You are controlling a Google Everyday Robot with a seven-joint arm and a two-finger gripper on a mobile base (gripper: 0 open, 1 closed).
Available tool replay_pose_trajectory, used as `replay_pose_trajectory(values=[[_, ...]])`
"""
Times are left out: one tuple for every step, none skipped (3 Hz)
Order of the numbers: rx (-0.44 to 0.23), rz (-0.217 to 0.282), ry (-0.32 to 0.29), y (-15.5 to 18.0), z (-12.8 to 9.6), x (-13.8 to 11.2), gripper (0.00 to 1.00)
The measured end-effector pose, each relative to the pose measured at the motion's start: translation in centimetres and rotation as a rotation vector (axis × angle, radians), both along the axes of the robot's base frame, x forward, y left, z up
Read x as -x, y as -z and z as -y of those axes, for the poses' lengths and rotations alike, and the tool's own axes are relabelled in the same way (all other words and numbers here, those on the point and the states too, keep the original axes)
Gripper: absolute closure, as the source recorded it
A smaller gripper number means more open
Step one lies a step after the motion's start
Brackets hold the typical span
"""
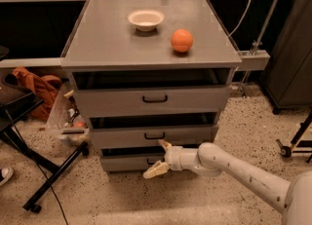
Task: Close middle drawer
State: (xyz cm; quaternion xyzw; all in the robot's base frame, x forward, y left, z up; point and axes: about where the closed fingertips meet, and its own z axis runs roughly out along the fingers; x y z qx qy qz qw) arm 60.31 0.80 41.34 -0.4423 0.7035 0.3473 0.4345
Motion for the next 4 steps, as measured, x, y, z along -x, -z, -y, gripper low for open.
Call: replay_pose_trajectory(values=[[0.000,0.000,0.000,0.0,0.0,0.0,0.00],[-0.011,0.014,0.009,-0.9,1.6,-0.1,0.00],[0.009,-0.018,0.018,-3.1,4.8,1.5,0.00],[0.061,-0.027,0.044,-6.8,8.2,3.9,0.00]])
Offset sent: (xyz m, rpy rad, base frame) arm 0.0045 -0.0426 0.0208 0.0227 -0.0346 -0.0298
